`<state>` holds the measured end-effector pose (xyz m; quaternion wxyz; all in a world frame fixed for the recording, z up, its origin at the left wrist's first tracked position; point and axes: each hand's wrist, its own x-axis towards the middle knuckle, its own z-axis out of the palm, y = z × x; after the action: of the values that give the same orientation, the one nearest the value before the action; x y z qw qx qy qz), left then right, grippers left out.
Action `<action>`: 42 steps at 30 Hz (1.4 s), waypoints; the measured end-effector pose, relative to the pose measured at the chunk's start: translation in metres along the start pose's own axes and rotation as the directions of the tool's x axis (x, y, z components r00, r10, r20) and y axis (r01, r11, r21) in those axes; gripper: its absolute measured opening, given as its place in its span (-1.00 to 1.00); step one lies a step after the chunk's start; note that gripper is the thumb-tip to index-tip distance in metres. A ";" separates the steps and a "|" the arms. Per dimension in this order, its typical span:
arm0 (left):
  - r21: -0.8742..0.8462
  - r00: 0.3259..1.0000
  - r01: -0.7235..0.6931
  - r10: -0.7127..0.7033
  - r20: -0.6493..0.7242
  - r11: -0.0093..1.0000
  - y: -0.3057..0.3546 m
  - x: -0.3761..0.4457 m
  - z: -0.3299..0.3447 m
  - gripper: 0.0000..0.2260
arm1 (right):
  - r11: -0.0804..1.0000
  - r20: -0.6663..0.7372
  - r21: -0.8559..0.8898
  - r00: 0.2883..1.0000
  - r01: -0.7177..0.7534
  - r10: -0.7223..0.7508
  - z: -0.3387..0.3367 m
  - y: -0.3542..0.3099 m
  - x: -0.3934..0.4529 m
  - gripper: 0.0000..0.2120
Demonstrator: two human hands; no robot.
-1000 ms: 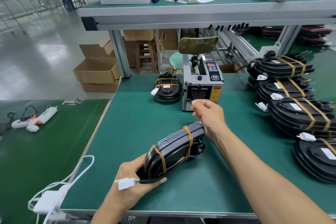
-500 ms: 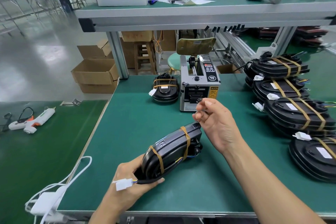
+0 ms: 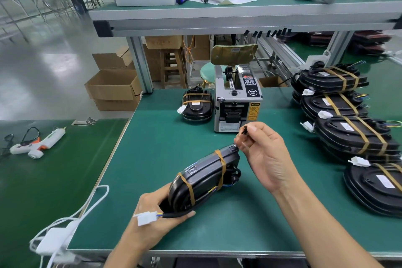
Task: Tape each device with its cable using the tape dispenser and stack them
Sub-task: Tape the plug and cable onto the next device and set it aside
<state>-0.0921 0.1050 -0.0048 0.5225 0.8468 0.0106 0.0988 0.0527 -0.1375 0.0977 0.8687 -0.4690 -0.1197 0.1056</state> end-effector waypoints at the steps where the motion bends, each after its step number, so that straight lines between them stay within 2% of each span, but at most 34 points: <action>1: 0.003 1.000 0.000 0.000 -0.001 1.000 0.000 0.000 0.000 -0.59 | 1.000 -0.022 -0.011 1.000 -0.001 0.001 0.000 0.000 -0.002 -0.86; 14: -0.012 1.000 -0.004 0.004 0.000 1.000 0.000 -0.001 0.000 -0.60 | 0.999 -0.113 -0.013 0.993 -0.034 0.032 0.002 -0.007 -0.018 -0.92; 16: -0.021 1.000 -0.004 0.004 -0.001 1.000 0.000 0.000 0.001 -0.60 | 0.998 -0.129 -0.064 0.991 -0.030 0.022 0.002 -0.006 -0.020 -0.90; 17: -0.022 1.000 -0.008 0.008 -0.004 1.000 0.001 0.000 0.001 -0.61 | 0.989 -0.138 -0.148 0.990 -0.012 -0.009 0.001 -0.005 -0.021 -0.87; 20: 0.007 0.998 -0.054 0.054 -0.017 0.999 0.004 0.001 0.000 -0.66 | 0.855 -0.060 -0.510 0.988 0.094 -0.145 0.004 0.002 -0.029 -0.93; 22: 0.017 0.998 -0.066 0.066 -0.012 0.998 0.007 0.002 -0.001 -0.68 | 0.736 0.055 -0.650 0.978 0.189 -0.202 0.010 0.009 -0.037 -0.97; 25: 0.006 0.998 -0.064 0.064 -0.005 0.998 0.011 0.002 0.000 -0.69 | 0.478 0.315 -0.749 0.882 0.458 -0.350 0.022 0.019 -0.043 -0.95; 28: 0.000 0.998 -0.065 0.065 -0.005 0.998 0.012 0.001 0.001 -0.64 | 0.262 0.472 -0.769 0.795 0.583 -0.382 0.030 0.033 -0.047 -0.94; 33: 0.002 0.999 -0.049 0.049 0.000 0.999 0.007 0.000 0.000 -0.65 | 0.124 0.519 -0.784 0.751 0.609 -0.409 0.035 0.044 -0.047 -0.92; 37: -0.005 0.999 -0.049 0.049 -0.003 0.999 0.005 0.001 0.000 -0.66 | -0.008 0.584 -0.782 0.729 0.623 -0.357 0.037 0.044 -0.044 -0.91; 42: -0.015 0.999 -0.049 0.049 0.000 0.999 0.006 0.002 0.001 -0.66 | -0.005 0.593 -0.777 0.729 0.630 -0.342 0.038 0.045 -0.043 -0.91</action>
<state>-0.0905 0.1020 0.0002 0.5264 0.8428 -0.0112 0.1116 -0.0026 -0.0965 0.0756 0.3379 -0.8081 -0.4135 -0.2488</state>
